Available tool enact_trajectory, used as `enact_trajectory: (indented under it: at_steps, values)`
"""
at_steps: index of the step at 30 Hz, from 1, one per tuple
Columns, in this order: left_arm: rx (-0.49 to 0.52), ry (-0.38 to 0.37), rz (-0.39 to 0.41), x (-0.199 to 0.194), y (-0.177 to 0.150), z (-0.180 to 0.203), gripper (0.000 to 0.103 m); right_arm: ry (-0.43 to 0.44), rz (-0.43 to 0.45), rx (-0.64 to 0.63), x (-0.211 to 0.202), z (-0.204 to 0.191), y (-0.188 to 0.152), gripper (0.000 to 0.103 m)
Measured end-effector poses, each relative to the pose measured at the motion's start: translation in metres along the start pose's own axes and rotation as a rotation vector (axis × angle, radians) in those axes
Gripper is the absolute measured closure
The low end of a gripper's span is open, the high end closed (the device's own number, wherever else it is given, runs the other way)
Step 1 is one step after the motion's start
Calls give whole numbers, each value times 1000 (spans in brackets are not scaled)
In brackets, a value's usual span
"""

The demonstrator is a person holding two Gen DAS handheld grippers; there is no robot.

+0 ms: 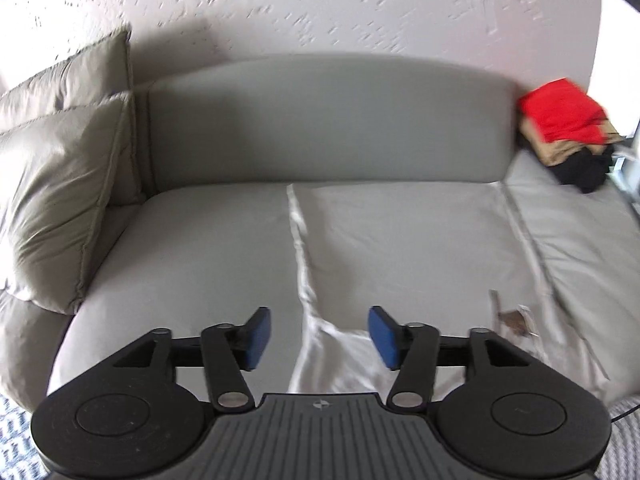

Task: Fold clothes

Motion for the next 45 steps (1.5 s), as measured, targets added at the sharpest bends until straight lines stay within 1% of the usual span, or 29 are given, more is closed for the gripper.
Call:
enact_trajectory:
  at_steps: [1, 2, 5, 7, 9, 10, 11, 14, 16, 17, 18, 20, 22, 25, 26, 27, 29, 34, 36, 38, 40, 41, 43, 45]
  values:
    - [-8, -1, -15, 10, 8, -5, 33, 3, 1, 18, 9, 6, 9, 43]
    - [-20, -6, -26, 21, 15, -10, 29, 7, 3, 37, 18, 11, 17, 39]
    - [-61, -44, -38, 62, 39, -23, 28, 2, 7, 87, 51, 34, 38, 37]
    - [-86, -62, -32, 92, 54, -31, 33, -8, 5, 119, 78, 54, 50, 37]
    - [-104, -72, -31, 123, 69, -35, 39, -41, -11, 131, 115, 77, 64, 46]
    - [-107, -76, -31, 139, 76, -37, 40, -60, -21, 140, 131, 89, 69, 54]
    - [-114, -80, -32, 156, 83, -39, 43, -79, -30, 148, 148, 100, 74, 58]
    - [-149, -85, -55, 205, 104, -47, 49, -117, -56, 192, 195, 134, 89, 59]
    - [-176, -81, -68, 234, 120, -55, 49, -129, -63, 224, 221, 155, 99, 59]
    - [-188, -77, -72, 248, 128, -58, 47, -135, -64, 237, 233, 164, 105, 58]
    - [-198, -71, -77, 259, 134, -62, 47, -145, -63, 241, 242, 171, 110, 57]
    - [-203, -66, -85, 279, 147, -66, 47, -164, -62, 244, 260, 186, 122, 52]
    - [-205, -75, -84, 296, 157, -68, 48, -174, -56, 270, 273, 202, 132, 52]
    - [-215, -142, -78, 312, 169, -65, 50, -172, -55, 305, 289, 224, 145, 55]
    - [-214, -158, -78, 315, 172, -63, 54, -167, -56, 310, 293, 230, 149, 61]
    - [-207, -157, -79, 318, 174, -62, 58, -162, -57, 316, 297, 236, 152, 63]
    - [-193, -154, -81, 322, 177, -60, 61, -148, -67, 310, 306, 239, 159, 69]
    - [-157, -146, -85, 333, 184, -53, 63, -150, -117, 245, 331, 238, 169, 70]
    - [-143, -144, -87, 337, 187, -50, 63, -166, -136, 189, 341, 234, 171, 74]
    - [-129, -141, -88, 342, 190, -48, 64, -190, -143, 135, 349, 231, 171, 83]
    - [-117, -136, -88, 345, 193, -46, 77, -221, -149, 80, 353, 228, 168, 88]
    - [-119, -126, -76, 341, 193, -47, 100, -229, -143, 69, 351, 227, 166, 96]
    - [-123, -105, -52, 333, 193, -49, 100, -233, -128, 60, 345, 223, 162, 98]
    - [-119, -92, -18, 318, 193, -50, 100, -230, -86, 55, 331, 215, 159, 98]
Point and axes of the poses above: each gripper's, at about its wrist camera, not at the fingertips, and x roughly the way its jaws point, z to its right, y to its top, the point moved 10 cm from there along x, roughly the way its jaws point, and after that the axes turned 10 degrees about -z, right-handed, at the moved point
